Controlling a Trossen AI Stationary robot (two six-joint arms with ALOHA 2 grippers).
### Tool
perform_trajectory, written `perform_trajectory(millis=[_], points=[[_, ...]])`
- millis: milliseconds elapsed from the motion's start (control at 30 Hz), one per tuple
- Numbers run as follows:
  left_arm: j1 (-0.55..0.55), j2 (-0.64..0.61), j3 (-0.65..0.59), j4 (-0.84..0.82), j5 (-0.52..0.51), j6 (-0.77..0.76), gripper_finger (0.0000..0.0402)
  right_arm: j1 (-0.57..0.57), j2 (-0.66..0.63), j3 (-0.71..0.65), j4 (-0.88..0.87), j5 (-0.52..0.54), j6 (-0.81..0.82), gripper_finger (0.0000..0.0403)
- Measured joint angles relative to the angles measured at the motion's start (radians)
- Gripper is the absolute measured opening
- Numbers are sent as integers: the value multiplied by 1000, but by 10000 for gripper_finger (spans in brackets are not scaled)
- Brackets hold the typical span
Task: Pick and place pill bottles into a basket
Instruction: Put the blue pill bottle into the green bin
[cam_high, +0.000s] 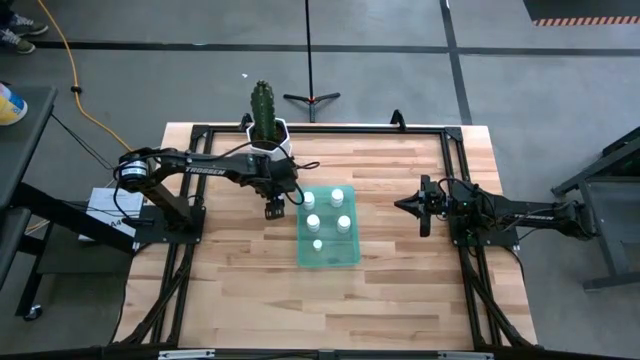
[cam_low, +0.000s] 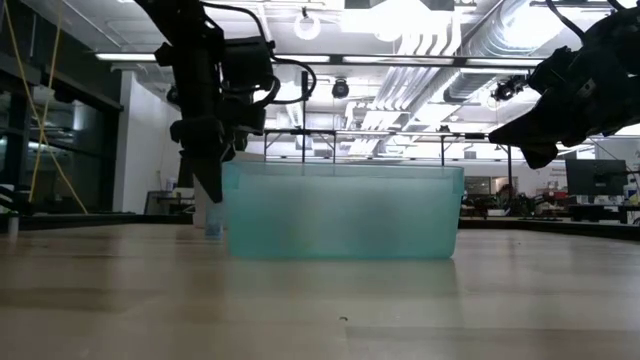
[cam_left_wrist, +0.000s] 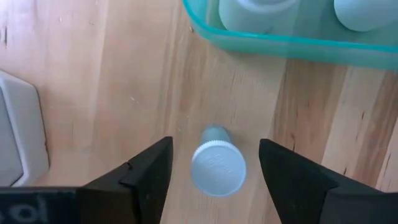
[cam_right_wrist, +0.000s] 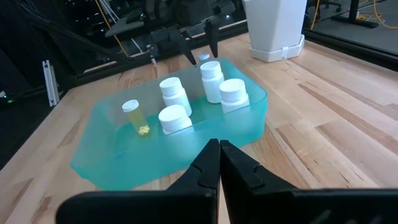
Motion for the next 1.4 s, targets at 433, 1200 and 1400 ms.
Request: perform_trajectory(millis=[433,1200,1400], points=[[0,0,0,-7,13,-1,237,0,0,0,0,0,0,1],[0,0,1,-7,21,0,179,0,0,0,0,0,0,1],[0,1,1,-7,19,0,161,0,0,0,-1,0,0,1]])
